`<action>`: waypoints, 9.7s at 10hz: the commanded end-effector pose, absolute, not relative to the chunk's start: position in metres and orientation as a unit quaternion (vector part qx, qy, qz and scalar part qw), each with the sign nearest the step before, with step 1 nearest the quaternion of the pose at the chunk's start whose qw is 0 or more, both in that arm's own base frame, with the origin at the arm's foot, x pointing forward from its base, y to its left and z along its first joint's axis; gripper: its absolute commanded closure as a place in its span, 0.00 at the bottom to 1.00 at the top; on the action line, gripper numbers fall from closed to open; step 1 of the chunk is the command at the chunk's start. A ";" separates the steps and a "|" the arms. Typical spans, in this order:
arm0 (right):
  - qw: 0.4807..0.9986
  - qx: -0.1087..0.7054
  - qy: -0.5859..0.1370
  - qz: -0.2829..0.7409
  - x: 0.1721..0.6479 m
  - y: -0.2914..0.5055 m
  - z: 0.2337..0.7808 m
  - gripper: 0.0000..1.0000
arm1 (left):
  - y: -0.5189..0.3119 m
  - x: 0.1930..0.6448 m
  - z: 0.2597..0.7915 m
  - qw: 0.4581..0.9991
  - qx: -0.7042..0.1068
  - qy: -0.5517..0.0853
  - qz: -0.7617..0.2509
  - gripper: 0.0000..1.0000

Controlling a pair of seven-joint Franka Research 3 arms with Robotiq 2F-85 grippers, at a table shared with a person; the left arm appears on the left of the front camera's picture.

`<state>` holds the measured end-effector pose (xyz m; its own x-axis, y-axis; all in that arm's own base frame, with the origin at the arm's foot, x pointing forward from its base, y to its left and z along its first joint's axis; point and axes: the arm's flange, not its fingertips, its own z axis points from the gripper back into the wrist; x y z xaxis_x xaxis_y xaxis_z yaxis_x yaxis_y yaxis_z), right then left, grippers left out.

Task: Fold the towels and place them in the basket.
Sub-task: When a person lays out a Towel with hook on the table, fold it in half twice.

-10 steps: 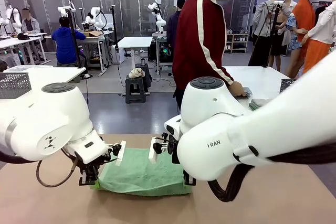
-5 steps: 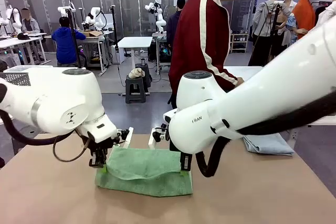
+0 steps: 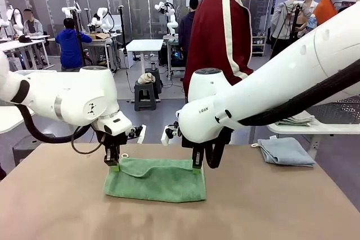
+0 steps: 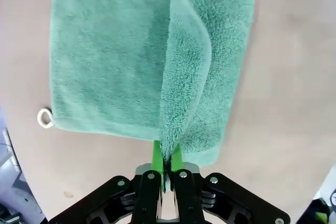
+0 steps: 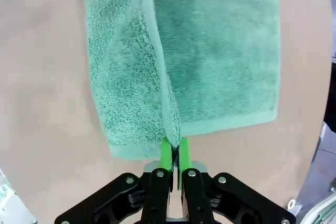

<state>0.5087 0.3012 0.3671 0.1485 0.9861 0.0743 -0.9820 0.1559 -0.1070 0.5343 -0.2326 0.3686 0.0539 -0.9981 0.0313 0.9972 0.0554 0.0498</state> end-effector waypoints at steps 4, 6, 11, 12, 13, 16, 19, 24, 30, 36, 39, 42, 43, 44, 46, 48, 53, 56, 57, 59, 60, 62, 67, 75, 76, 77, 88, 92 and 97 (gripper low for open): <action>0.754 -0.026 -0.057 0.654 0.553 0.299 0.367 0.94 | -0.247 0.580 0.373 0.733 0.001 -0.030 -0.679 0.93; 0.756 -0.018 -0.059 0.652 0.562 0.290 0.365 0.94 | -0.242 0.586 0.372 0.747 0.005 -0.034 -0.663 0.93; 0.762 -0.025 -0.063 0.645 0.557 0.293 0.365 0.94 | -0.239 0.582 0.370 0.746 -0.002 -0.045 -0.664 0.93; 0.762 -0.022 -0.063 0.644 0.557 0.293 0.363 0.94 | -0.238 0.581 0.369 0.754 -0.005 -0.042 -0.655 0.93; 0.761 -0.016 -0.059 0.645 0.566 0.293 0.361 0.94 | -0.239 0.585 0.369 0.753 -0.006 -0.040 -0.657 0.93; 0.757 -0.030 -0.067 0.649 0.584 0.295 0.355 0.94 | -0.239 0.602 0.373 0.764 0.013 -0.033 -0.645 0.93; 0.758 -0.037 -0.086 0.645 0.596 0.295 0.346 0.94 | -0.246 0.618 0.360 0.756 0.027 -0.024 -0.654 0.93; 0.775 -0.054 -0.084 0.624 0.608 0.289 0.333 0.94 | -0.253 0.637 0.345 0.771 0.070 -0.024 -0.632 0.93; 0.775 -0.047 -0.086 0.625 0.619 0.286 0.324 0.86 | -0.253 0.647 0.327 0.777 0.064 -0.004 -0.626 0.77; 0.774 -0.036 -0.091 0.626 0.604 0.278 0.364 0.27 | -0.218 0.635 0.355 0.792 0.054 -0.050 -0.606 0.19; 0.847 -0.014 -0.055 0.529 0.548 0.272 0.431 0.27 | -0.161 0.602 0.397 0.723 -0.017 -0.055 -0.688 0.19; 0.944 0.019 -0.067 0.322 0.508 0.264 0.461 0.27 | -0.100 0.580 0.416 0.676 -0.101 -0.141 -0.716 0.19; 0.971 0.008 -0.060 0.232 0.497 0.256 0.460 0.27 | -0.080 0.578 0.413 0.653 -0.151 -0.181 -0.720 0.19; 0.980 0.027 -0.017 0.197 0.482 0.253 0.457 0.27 | -0.056 0.576 0.405 0.640 -0.209 -0.229 -0.703 0.19; 0.966 0.015 -0.043 0.255 0.499 0.252 0.468 0.27 | -0.016 0.573 0.387 0.614 -0.311 -0.281 -0.669 0.19; 0.966 0.015 -0.043 0.255 0.499 0.252 0.468 0.27 | 0.010 0.570 0.371 0.612 -0.374 -0.290 -0.634 0.19; 0.966 0.015 -0.043 0.255 0.499 0.252 0.468 0.27 | 0.015 0.563 0.348 0.611 -0.409 -0.344 -0.584 0.19; 0.973 0.015 -0.052 0.224 0.498 0.253 0.464 0.27 | 0.006 0.544 0.356 0.630 -0.379 -0.382 -0.560 0.19; 0.981 0.030 -0.070 0.180 0.499 0.252 0.458 0.27 | 0.002 0.541 0.363 0.634 -0.381 -0.377 -0.557 0.19; 0.990 0.055 -0.097 0.083 0.494 0.248 0.443 0.27 | 0.015 0.562 0.354 0.622 -0.404 -0.363 -0.564 0.19; 0.990 0.066 -0.119 0.038 0.490 0.246 0.435 0.27 | 0.015 0.562 0.354 0.622 -0.404 -0.363 -0.564 0.19; 0.986 0.079 -0.141 -0.030 0.486 0.249 0.414 0.27 | 0.015 0.562 0.354 0.622 -0.404 -0.363 -0.564 0.19; 0.990 0.084 -0.111 -0.036 0.492 0.242 0.403 0.27 | 0.015 0.562 0.354 0.622 -0.404 -0.363 -0.564 0.19; 0.982 0.064 -0.166 -0.057 0.505 0.266 0.324 0.27 | 0.015 0.562 0.354 0.622 -0.404 -0.363 -0.564 0.19; 0.982 0.066 -0.166 -0.057 0.506 0.271 0.317 0.27 | 0.015 0.562 0.354 0.622 -0.404 -0.363 -0.564 0.19; 0.982 0.059 -0.167 -0.063 0.507 0.276 0.313 0.27 | 0.015 0.562 0.354 0.622 -0.404 -0.363 -0.564 0.19; 0.984 0.033 -0.155 -0.079 0.549 0.297 0.289 0.27 | 0.015 0.562 0.354 0.622 -0.404 -0.363 -0.564 0.19; 0.985 0.026 -0.151 -0.080 0.553 0.295 0.283 0.27 | 0.015 0.562 0.354 0.622 -0.404 -0.363 -0.564 0.19; 0.986 0.011 -0.138 -0.095 0.556 0.293 0.281 0.48 | 0.015 0.562 0.354 0.622 -0.404 -0.363 -0.564 0.19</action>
